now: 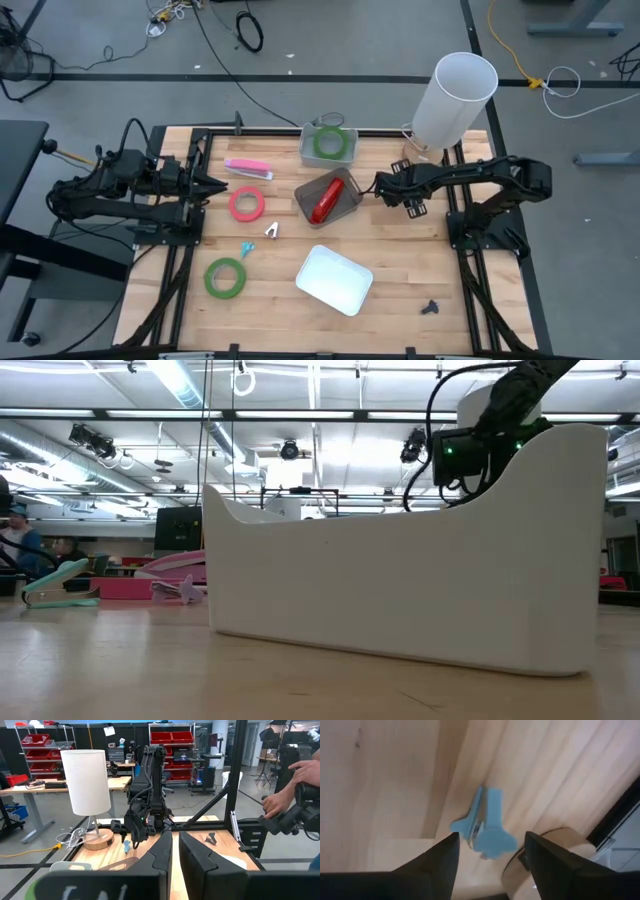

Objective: Pick and place Stapler, Stapler remover, tape
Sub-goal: Put the top light blue staple remover into the white bin

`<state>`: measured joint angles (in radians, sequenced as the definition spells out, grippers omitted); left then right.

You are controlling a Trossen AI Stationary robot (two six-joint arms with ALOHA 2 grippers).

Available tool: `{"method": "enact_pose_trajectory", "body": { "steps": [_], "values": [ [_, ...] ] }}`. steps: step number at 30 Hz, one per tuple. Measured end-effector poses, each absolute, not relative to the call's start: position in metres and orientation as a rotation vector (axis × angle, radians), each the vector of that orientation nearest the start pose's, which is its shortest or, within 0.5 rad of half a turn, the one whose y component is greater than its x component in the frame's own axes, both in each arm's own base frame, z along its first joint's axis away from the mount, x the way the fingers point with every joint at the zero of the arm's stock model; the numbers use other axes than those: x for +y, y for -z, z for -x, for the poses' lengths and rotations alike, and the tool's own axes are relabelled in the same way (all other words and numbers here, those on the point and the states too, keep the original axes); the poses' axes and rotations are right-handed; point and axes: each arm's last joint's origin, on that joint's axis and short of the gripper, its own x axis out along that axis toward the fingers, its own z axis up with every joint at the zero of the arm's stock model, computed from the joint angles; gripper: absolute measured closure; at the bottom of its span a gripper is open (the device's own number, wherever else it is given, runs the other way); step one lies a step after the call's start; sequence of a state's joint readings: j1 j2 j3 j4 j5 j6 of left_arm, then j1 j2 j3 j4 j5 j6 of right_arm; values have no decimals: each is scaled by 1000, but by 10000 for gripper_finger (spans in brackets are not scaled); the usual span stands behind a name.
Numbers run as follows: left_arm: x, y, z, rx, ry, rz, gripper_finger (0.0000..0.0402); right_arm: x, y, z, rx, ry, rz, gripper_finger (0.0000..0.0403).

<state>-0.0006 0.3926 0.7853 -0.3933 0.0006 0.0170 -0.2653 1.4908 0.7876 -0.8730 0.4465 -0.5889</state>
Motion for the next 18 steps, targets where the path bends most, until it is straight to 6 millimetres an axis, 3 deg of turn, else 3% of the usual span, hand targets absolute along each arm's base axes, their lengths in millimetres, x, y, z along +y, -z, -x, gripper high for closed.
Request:
{"method": "enact_pose_trajectory", "body": {
  "steps": [9,18],
  "values": [
    [0,-354,-76,1,1,-17,367,-71,-154,-212,1752,75,595,201],
    [0,-354,-76,0,1,-17,367,-71,-155,-211,1760,83,605,249]
  ]
}}
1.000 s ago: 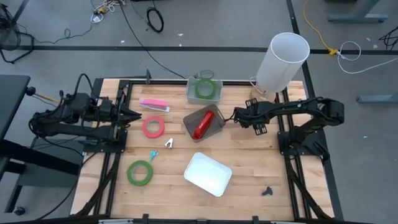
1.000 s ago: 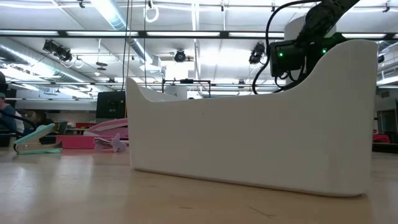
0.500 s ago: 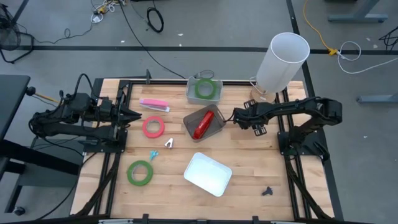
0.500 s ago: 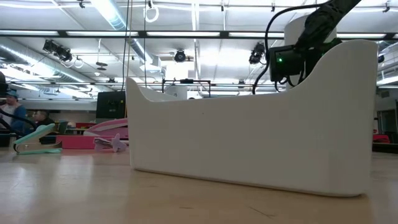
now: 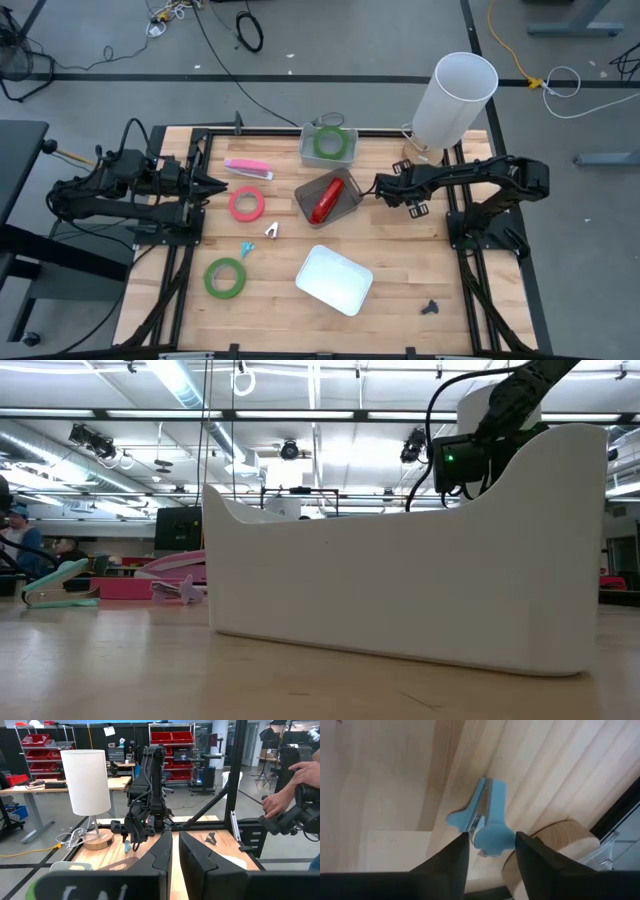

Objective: Pick and place Stapler, Stapler remover, tape
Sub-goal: Put the top light blue staple remover into the white bin

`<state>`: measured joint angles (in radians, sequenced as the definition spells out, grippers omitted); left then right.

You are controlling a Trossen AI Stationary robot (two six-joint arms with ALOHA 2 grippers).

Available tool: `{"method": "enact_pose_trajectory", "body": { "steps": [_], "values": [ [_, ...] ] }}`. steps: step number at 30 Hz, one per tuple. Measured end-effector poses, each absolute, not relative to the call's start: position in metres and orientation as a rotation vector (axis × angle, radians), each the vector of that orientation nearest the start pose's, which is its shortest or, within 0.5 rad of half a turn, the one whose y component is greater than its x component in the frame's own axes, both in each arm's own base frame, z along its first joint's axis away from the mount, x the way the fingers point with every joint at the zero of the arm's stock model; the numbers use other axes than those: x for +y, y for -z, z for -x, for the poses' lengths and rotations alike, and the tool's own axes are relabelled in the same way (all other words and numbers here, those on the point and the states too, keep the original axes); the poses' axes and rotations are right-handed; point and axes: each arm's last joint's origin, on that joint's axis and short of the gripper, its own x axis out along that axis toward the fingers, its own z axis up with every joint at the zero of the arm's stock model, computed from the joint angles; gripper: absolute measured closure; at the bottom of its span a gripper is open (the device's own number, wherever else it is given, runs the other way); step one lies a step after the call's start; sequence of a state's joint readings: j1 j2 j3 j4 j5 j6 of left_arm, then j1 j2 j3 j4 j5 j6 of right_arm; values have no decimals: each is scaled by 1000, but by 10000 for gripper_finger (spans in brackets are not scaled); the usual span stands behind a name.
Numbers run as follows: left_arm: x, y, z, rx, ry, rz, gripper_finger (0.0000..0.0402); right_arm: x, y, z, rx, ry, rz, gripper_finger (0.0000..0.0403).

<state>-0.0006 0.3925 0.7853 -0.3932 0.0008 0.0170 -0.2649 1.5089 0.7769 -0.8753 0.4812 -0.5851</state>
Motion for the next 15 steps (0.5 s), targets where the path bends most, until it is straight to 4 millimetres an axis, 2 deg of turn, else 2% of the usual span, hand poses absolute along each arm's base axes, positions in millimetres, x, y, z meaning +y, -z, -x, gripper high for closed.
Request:
{"method": "enact_pose_trajectory", "body": {
  "steps": [15],
  "values": [
    [0,-354,-76,1,1,-17,367,-71,-155,-211,1761,82,606,305]
  ]
}}
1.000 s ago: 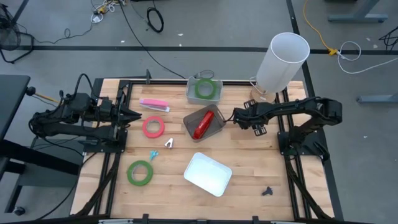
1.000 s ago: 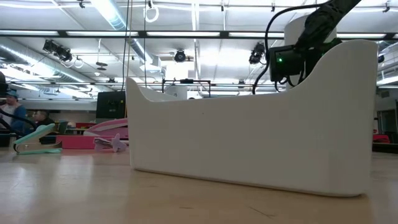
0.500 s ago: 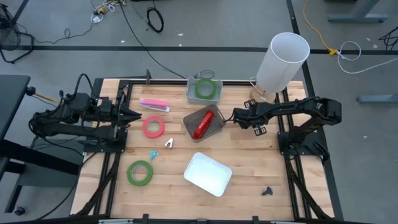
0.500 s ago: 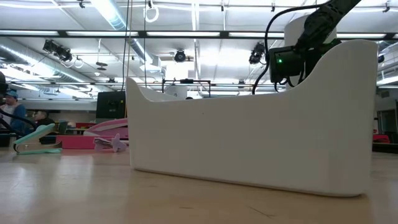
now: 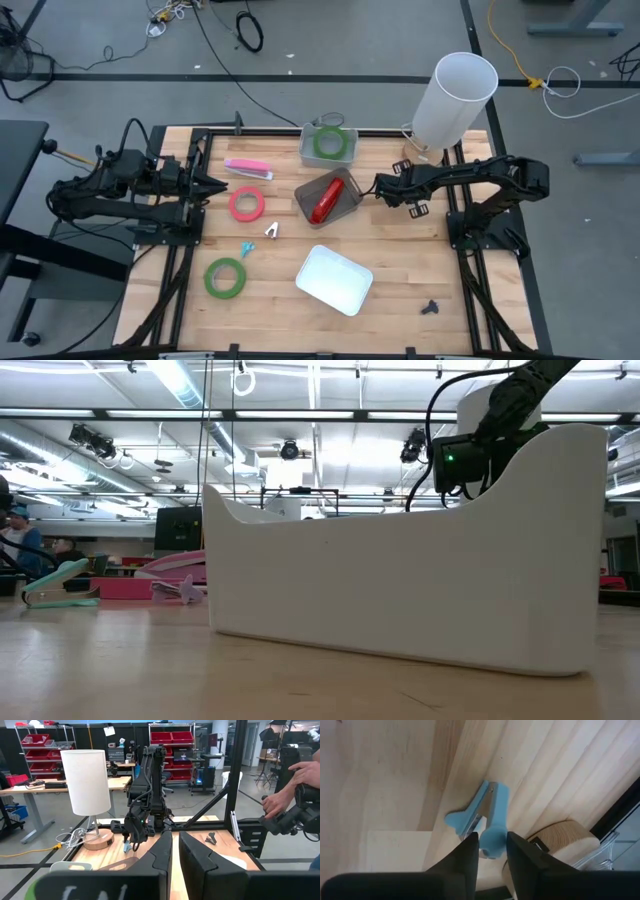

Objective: Pick and place Stapler, Stapler remover, tape
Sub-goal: Put the top light blue staple remover into the white bin

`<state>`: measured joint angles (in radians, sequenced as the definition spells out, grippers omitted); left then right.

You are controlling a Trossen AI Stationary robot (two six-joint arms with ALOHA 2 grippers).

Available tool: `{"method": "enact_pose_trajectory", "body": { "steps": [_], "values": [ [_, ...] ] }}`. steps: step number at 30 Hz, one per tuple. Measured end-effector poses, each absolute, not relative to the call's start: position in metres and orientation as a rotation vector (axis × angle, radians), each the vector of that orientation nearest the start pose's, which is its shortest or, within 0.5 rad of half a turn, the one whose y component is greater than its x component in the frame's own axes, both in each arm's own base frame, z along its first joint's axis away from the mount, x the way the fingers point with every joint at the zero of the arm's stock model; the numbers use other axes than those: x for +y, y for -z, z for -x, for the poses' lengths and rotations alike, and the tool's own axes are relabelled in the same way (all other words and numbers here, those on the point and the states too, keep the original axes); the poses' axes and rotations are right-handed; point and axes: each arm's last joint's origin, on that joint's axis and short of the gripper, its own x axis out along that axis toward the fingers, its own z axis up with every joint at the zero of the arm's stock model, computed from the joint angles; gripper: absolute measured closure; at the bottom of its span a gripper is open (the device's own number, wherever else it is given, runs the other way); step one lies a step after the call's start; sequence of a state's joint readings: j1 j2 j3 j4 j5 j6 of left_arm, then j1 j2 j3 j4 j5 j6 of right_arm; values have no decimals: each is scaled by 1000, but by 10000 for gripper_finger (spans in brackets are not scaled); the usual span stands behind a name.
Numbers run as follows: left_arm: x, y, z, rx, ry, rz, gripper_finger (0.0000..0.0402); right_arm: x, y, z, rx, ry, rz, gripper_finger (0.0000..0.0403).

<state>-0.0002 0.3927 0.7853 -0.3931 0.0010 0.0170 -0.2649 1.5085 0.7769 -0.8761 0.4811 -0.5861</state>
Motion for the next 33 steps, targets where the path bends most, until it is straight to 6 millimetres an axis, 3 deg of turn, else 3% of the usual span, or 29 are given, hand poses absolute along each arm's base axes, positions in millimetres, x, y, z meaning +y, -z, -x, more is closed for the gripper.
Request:
{"method": "enact_pose_trajectory", "body": {
  "steps": [17,33],
  "values": [
    [0,-354,-76,0,1,-17,367,-71,-155,-211,1767,84,609,357],
    [0,-354,-76,1,1,-17,367,-72,-158,-212,1774,106,631,362]
  ]
}}
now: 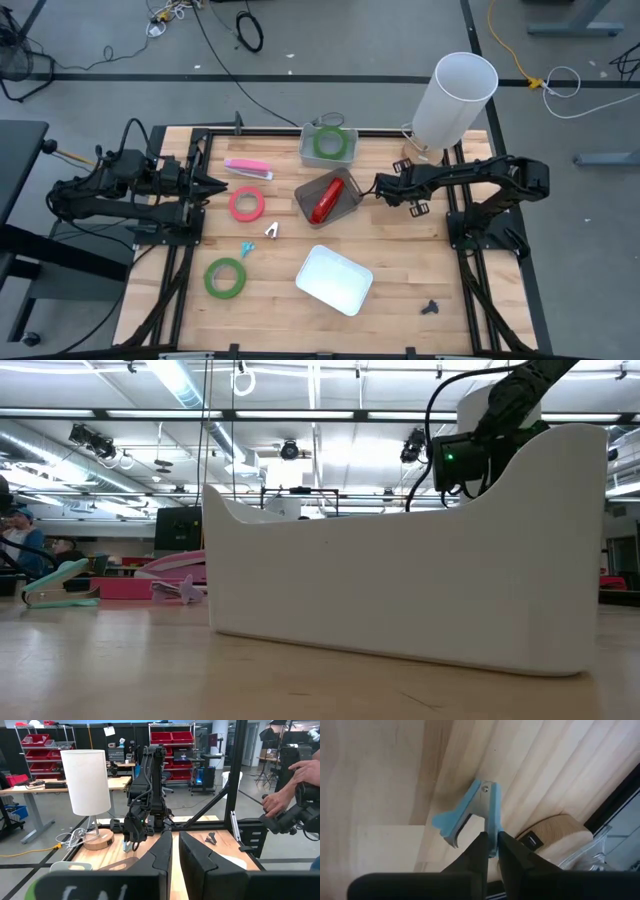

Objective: Pick and place Stapler, Stapler remover, tape
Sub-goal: Put the top light blue staple remover into the white bin

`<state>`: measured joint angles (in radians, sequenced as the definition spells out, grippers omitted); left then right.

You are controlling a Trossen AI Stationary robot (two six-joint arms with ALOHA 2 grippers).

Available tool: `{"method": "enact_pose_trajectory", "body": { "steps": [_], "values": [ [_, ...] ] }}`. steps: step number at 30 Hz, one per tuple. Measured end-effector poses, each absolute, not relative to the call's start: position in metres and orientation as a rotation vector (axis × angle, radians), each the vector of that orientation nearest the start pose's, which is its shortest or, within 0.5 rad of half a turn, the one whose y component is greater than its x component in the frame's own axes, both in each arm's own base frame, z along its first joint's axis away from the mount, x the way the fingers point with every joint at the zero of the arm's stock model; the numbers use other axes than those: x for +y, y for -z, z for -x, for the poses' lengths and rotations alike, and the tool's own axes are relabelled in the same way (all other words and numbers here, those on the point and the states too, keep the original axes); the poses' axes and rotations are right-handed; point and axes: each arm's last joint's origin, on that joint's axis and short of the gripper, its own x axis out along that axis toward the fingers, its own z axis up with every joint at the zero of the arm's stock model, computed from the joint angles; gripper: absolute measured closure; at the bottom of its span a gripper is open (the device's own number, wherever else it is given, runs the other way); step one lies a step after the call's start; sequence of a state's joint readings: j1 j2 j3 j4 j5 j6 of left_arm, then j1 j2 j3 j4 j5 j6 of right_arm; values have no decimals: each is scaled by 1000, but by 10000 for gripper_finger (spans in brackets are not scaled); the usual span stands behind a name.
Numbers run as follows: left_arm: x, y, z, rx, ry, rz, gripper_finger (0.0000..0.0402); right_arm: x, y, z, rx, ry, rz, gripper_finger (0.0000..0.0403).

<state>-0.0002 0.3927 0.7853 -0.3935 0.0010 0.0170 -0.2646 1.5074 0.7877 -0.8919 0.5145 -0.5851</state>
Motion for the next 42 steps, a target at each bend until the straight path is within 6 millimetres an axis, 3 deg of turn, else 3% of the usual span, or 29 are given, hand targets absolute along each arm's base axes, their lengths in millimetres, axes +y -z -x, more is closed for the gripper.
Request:
{"method": "enact_pose_trajectory", "body": {
  "steps": [10,21,31,37,42],
  "values": [
    [0,-354,-76,1,1,-17,367,-76,-173,-225,1704,165,616,399],
    [0,-354,-76,1,1,-17,367,-76,-173,-225,1708,163,615,398],
    [0,-354,-76,0,1,-17,367,-79,-172,-213,1766,63,395,325],
    [0,-354,-76,1,1,-17,367,-82,-171,-216,1725,71,375,269],
    [0,-354,-76,1,1,-17,367,-85,-171,-217,1716,104,386,245]
  ]
}}
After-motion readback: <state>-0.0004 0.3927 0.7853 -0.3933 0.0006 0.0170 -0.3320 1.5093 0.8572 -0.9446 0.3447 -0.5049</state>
